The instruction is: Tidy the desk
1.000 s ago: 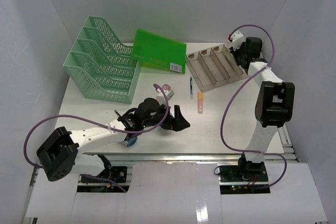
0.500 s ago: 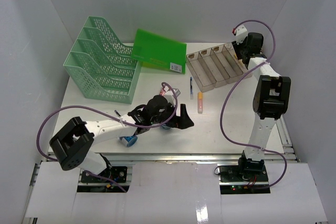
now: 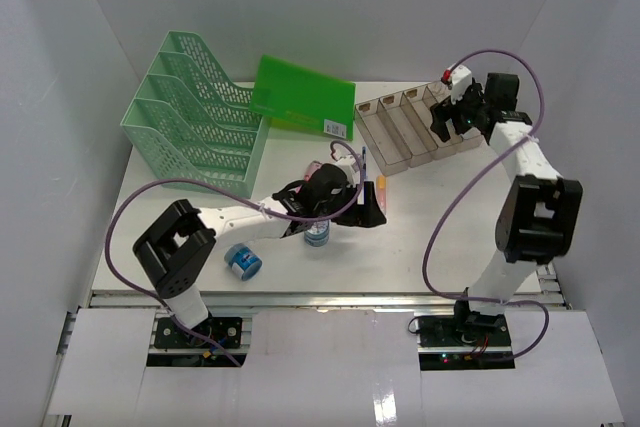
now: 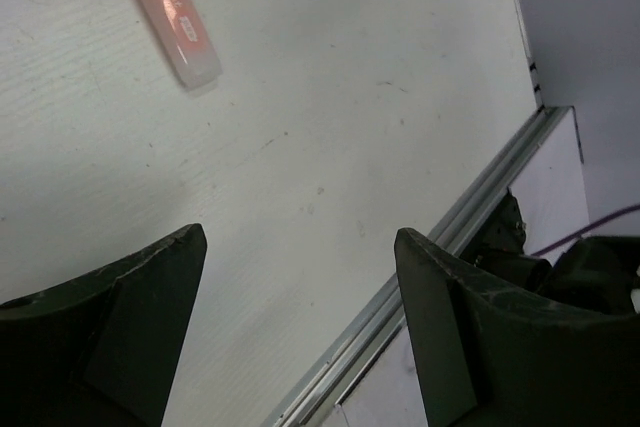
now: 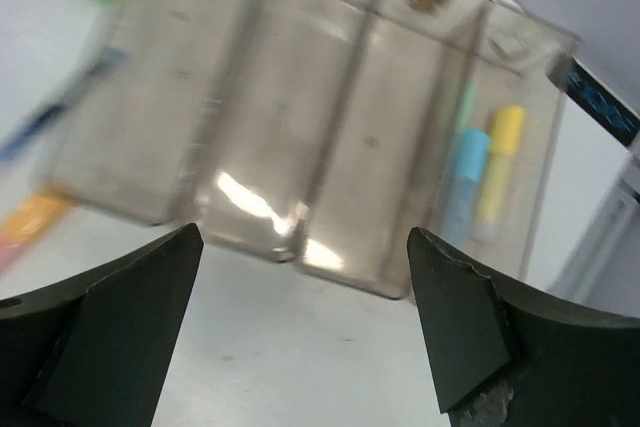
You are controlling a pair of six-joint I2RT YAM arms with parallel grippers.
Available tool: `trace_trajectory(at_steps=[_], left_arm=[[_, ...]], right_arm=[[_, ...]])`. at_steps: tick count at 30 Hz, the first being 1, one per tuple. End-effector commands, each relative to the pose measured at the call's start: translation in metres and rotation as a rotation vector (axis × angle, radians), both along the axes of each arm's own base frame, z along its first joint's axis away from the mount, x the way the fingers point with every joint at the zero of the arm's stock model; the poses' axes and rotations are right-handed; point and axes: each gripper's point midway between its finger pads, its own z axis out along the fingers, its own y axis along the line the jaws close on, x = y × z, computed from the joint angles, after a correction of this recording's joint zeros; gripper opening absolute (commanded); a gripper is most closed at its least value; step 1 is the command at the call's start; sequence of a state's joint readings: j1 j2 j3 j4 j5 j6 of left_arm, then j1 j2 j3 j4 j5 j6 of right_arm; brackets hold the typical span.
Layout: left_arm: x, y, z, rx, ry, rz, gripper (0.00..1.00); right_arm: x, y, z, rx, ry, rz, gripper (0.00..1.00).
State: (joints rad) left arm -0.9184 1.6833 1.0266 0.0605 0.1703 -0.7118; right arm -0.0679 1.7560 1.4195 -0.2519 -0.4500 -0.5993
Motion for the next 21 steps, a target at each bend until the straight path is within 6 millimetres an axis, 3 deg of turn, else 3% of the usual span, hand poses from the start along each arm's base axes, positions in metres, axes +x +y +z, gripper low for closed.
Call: trace_trajectory(at_steps=[1,2,3,4,9,21], left_arm=[[0.016,-0.002,-0.019,0.144,0.038,0.082,0.83],[0.025,-0.005,-0.026,0.197,0.044,0.108,0.82],[0.03,-0.005,-0.03,0.232,0.033,0.134,0.81],[0.038,-0.008,-0.026,0.254,0.02,0.156,0.81],[0.057,-0.016,-0.052,0.395,0.009,0.197,0.76],[0.085,-0.042,-0.083,0.529,-0.019,0.219,0.67]], right_arm=[[-0.105,0.061,0.033,0.227,0.039,0.284,0.9],[-0.122,0.063,0.018,0.244,0.066,0.276,0.9],[-0.134,0.063,0.027,0.243,0.037,0.275,0.9],[-0.146,0.064,0.019,0.254,0.057,0.269,0.9],[-0.183,0.069,0.032,0.387,0.041,0.263,0.9],[-0.207,0.04,0.031,0.551,0.053,0.212,0.89]])
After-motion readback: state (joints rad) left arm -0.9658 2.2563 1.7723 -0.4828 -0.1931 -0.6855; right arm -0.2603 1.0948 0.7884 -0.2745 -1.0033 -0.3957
